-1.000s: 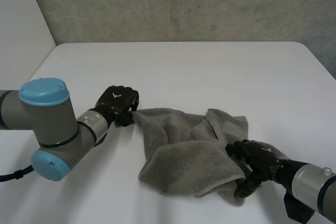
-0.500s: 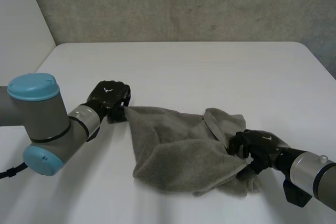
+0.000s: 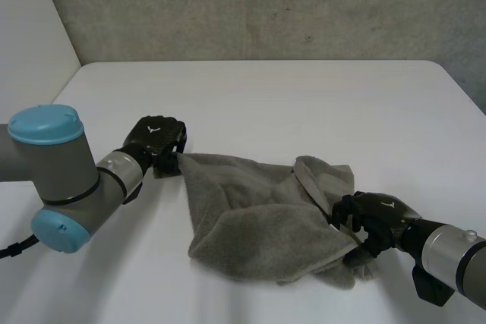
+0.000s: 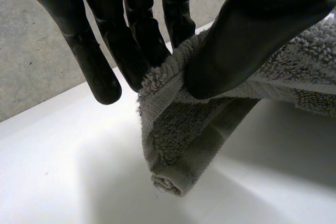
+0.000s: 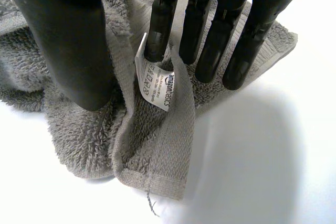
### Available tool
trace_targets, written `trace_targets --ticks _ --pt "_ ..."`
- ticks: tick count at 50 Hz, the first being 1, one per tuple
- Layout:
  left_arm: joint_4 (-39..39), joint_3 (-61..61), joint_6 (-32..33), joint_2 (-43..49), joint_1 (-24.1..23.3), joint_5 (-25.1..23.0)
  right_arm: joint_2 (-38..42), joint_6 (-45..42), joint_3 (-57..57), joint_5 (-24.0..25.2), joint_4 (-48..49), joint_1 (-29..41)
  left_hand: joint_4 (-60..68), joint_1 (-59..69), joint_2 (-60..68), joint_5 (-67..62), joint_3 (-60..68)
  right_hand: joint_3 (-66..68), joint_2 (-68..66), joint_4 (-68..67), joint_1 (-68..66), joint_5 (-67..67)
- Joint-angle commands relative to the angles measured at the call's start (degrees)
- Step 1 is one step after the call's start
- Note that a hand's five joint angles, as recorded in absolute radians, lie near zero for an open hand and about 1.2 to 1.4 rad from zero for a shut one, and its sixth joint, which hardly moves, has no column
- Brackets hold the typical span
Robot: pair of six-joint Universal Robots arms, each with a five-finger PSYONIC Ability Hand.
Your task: Fold the towel.
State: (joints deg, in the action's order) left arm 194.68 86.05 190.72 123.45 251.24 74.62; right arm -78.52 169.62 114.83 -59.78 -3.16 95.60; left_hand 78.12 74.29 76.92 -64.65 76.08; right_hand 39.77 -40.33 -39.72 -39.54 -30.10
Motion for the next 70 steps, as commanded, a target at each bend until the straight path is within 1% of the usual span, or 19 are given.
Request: trace_targets --ticks 1,9,17,19,20,21,41,46,50,52,54,55,57,60,62,64,65,67,70 --pt "0.0 0.0 0.0 0.1 0.2 -0.1 0.0 -0.1 0.2 0.0 0.0 -0.1 1.9 5.7 3.1 -5.4 3.9 0.6 0.0 -0.6 -0.8 -0.3" --pt "0.0 0.0 0.0 0.1 0.3 -0.1 0.0 -0.2 0.4 0.1 0.0 -0.1 1.9 5.7 3.1 -5.4 3.9 0.9 -0.4 -1.0 -1.2 -0.6" --pt "0.0 -0.2 0.0 0.2 0.5 -0.1 0.0 -3.2 1.1 0.0 -0.1 -0.2 1.9 5.7 3.1 -5.4 3.9 9.8 -9.3 -9.9 -10.1 -9.5" --pt "0.0 -0.2 0.0 0.1 0.7 -0.1 -0.1 -6.0 1.4 -0.1 -0.1 -0.2 1.9 5.7 3.1 -5.4 3.9 27.6 -27.0 -27.6 -27.8 -27.2" --pt "0.0 -0.3 0.1 0.1 1.0 -0.1 -0.1 -6.0 1.4 -0.1 -0.1 -0.2 1.9 5.7 3.1 -5.4 3.9 27.7 -27.1 -27.7 -27.9 -27.3" --pt "0.0 -0.4 0.1 0.1 1.3 -0.1 -0.1 -7.4 1.2 -0.2 -0.2 -0.3 1.9 5.7 3.1 -5.4 3.9 40.1 -39.5 -40.2 -40.3 -39.8" --pt "-0.1 -0.8 0.2 -0.5 2.9 -0.2 0.1 -17.7 -3.6 -2.5 -3.8 -0.1 1.9 5.7 3.1 -5.4 3.9 40.2 -39.7 -40.3 -40.5 -39.9" --pt "-0.1 -1.2 0.5 -0.6 4.1 -0.3 0.3 -27.1 -7.2 -6.3 -3.9 0.2 1.9 5.7 3.1 -5.4 3.9 40.2 -39.7 -40.3 -40.5 -39.9" --pt "-0.3 -6.4 0.6 -0.1 4.2 -0.2 1.5 -29.2 -13.0 -8.9 -3.7 0.6 1.9 5.7 3.1 -5.4 3.9 40.2 -39.7 -40.3 -40.5 -39.9" --pt "-0.8 -9.4 0.6 0.2 4.1 -0.2 2.5 -28.7 -17.4 -10.9 -3.4 0.7 1.9 5.7 3.1 -5.4 3.9 40.2 -39.7 -40.3 -40.5 -39.9" --pt "-1.4 -12.8 0.5 0.4 4.0 -0.1 4.2 -26.7 -28.6 -15.6 -1.4 4.1 1.9 5.7 3.1 -5.4 3.9 40.2 -39.7 -40.3 -40.5 -39.9" --pt "-1.8 -17.0 0.4 0.4 3.9 0.3 4.2 -26.7 -28.6 -15.6 -1.4 4.2 1.9 5.7 3.1 -5.4 3.9 40.2 -39.7 -40.3 -40.5 -39.9" --pt "-2.0 -21.7 0.1 0.4 3.8 0.6 6.1 -24.4 -41.9 -20.4 3.7 8.5 1.9 5.7 3.1 -5.4 3.9 40.2 -39.7 -40.3 -40.5 -39.9" --pt "-1.6 -31.5 -0.6 0.1 3.3 0.9 6.9 -23.5 -47.8 -23.0 6.6 9.8 1.9 5.7 3.1 -5.4 3.9 40.2 -39.7 -40.3 -40.5 -39.9" --pt "-1.4 -36.1 -1.8 -0.4 3.3 1.0 7.7 -22.1 -57.2 -27.9 13.1 10.0 1.9 5.7 3.1 -5.4 3.9 40.2 -39.7 -40.3 -40.5 -39.9" --pt "1.5 -44.2 -5.8 -1.4 3.5 2.9 7.8 -21.2 -60.5 -30.2 16.9 10.0 1.9 5.7 3.1 -5.4 3.9 40.2 -39.7 -40.3 -40.5 -39.9" --pt "1.5 -44.2 -5.8 -1.4 3.5 2.9 7.5 -19.9 -62.1 -32.1 21.1 10.0 1.9 5.7 3.1 -5.4 3.9 40.2 -39.7 -40.3 -40.5 -39.9" --pt "7.0 -46.7 -10.3 -3.8 4.3 6.2 7.1 -18.8 -62.3 -33.4 24.7 10.0 1.9 5.7 3.1 -5.4 3.9 40.2 -39.7 -40.3 -40.5 -39.9" --pt "9.4 -46.1 -12.5 -5.1 4.3 7.6 6.8 -17.6 -61.6 -33.9 27.2 10.6 1.9 5.7 3.1 -5.4 3.9 40.2 -39.7 -40.3 -40.5 -39.9"
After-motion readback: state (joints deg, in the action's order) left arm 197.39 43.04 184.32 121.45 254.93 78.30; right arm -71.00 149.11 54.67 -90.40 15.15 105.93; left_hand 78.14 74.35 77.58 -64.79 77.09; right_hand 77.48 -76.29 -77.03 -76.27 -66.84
